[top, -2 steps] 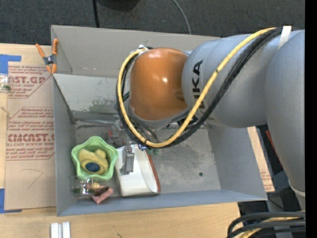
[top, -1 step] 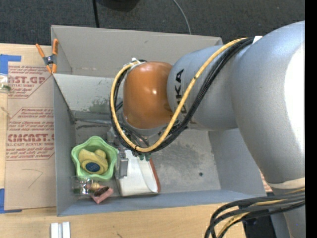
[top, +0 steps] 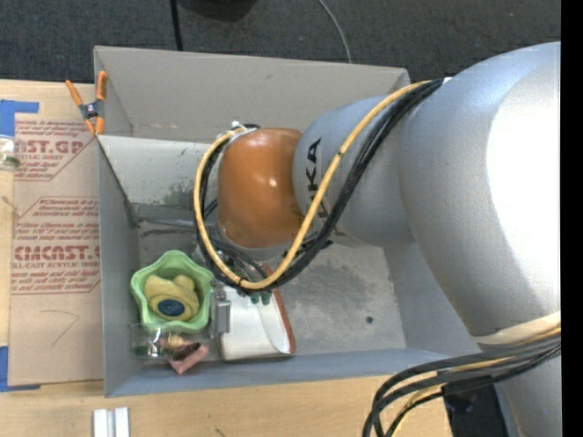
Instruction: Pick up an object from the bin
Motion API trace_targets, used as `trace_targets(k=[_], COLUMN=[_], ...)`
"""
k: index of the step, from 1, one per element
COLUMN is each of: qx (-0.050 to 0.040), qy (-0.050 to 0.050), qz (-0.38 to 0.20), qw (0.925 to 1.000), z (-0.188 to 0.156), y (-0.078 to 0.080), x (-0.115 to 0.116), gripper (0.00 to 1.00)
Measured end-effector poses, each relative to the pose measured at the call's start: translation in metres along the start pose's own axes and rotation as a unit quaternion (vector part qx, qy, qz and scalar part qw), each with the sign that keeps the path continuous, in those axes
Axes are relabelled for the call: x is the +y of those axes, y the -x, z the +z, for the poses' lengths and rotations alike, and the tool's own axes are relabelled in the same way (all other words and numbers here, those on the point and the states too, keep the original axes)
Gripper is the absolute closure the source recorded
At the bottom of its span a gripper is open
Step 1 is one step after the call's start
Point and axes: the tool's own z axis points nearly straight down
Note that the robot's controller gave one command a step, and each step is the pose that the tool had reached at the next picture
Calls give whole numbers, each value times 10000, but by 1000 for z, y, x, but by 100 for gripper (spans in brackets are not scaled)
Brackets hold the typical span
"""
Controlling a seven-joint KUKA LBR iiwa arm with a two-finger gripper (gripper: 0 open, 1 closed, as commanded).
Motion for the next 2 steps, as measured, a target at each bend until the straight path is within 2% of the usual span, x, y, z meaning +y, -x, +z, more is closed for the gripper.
trace_targets(k=[1,2], qx=[-14,-32], qy=[-67,-8], qz=[-245,-235], qw=[9997,9997], z=[16,32], y=[20,10], x=[17,34], gripper=[0,0])
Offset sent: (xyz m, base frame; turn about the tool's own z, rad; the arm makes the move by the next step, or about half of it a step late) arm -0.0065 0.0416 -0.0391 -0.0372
